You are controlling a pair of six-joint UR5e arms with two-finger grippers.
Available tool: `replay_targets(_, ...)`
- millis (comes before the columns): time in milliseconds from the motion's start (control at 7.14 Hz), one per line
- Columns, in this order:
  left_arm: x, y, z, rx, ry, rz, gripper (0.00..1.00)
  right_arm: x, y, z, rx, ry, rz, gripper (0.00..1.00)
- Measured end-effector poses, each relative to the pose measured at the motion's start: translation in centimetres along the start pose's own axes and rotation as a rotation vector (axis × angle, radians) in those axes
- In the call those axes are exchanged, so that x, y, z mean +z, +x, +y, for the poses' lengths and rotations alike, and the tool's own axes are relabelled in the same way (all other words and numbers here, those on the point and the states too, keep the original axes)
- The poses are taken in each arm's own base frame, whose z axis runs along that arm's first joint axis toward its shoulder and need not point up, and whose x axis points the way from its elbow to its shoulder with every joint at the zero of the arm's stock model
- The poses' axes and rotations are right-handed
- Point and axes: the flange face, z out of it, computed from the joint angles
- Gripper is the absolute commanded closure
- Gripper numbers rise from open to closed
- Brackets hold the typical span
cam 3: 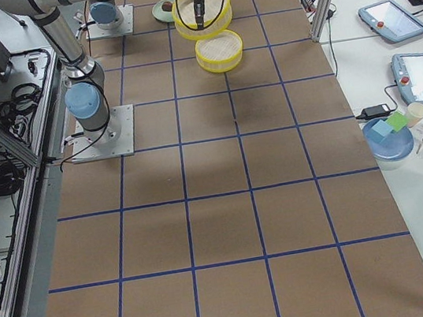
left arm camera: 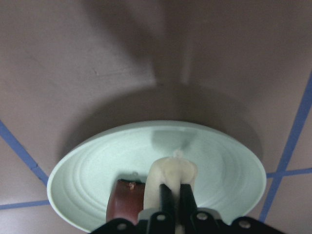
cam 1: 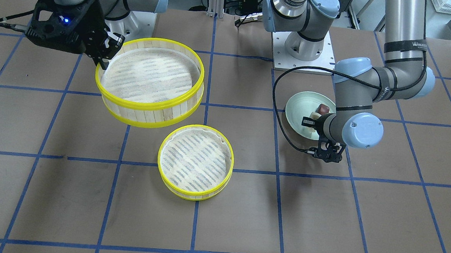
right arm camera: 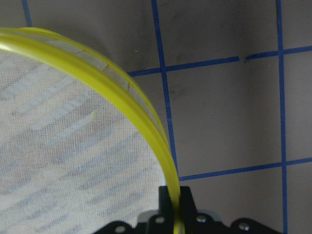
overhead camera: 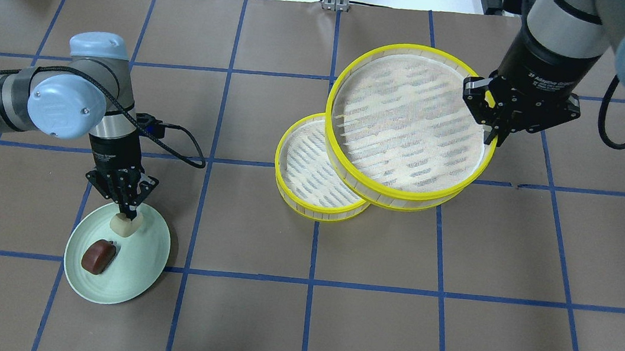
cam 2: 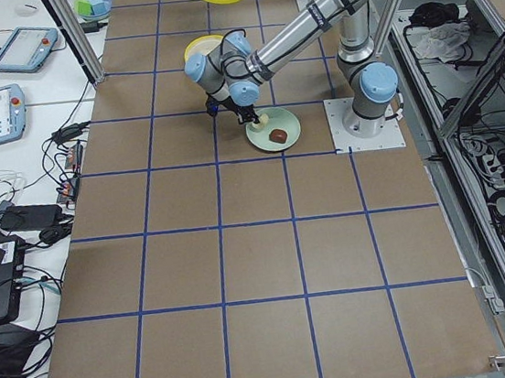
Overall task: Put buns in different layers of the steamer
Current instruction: 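Grasp the white bun with left gripper while right gripper lifts the top tier, then carry the white bun with left gripper toward the lower steamer tier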
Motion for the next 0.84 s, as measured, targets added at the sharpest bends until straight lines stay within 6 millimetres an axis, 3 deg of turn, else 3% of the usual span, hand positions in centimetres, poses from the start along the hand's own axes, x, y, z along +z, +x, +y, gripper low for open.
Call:
replay_targets(420, -8.6, 0.2, 2.5, -0.037, 0.118, 0.037, 1.0, -0.7, 0.6, 0.6, -0.02, 0.013, 0.033, 1.0)
replay_targets(560, -10.7, 0.9, 2.8, -0.077, 0.188, 0.081, 1.0, -0.7, 0.6, 0.7, -0.023, 0.013, 0.034, 1.0)
replay_targets(840, -13.0, 2.4, 1.3, -0.133, 0.355, 0.216, 1.0, -0.7, 0.7, 0.7, -0.023, 0.012, 0.035, 1.0)
